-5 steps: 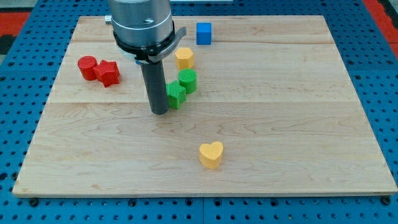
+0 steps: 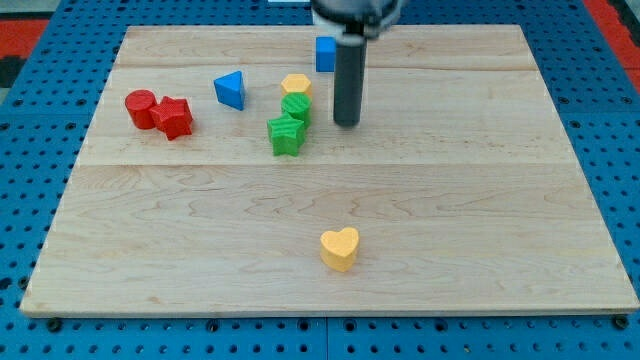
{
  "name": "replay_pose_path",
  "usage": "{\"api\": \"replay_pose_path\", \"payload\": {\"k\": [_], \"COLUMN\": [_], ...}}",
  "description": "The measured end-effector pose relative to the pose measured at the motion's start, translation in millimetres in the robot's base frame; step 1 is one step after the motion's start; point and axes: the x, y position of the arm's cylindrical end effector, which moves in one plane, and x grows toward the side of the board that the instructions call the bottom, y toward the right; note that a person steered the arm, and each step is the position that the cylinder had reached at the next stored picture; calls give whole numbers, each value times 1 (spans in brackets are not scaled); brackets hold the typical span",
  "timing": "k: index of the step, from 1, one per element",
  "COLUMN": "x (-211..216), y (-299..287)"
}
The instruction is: Move the yellow hexagon to the yellow heart
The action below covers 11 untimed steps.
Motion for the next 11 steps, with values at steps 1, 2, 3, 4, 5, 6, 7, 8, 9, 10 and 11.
{"api": "replay_pose_path", "payload": {"k": [1,2,3,4,5,6,7,8,9,10,11], "x": [-76,-70,-54,-33,0,37,39,23,64,106,148], "y": [-9,-57,-78,-87,-26,2,18,81,68,5,-17]}}
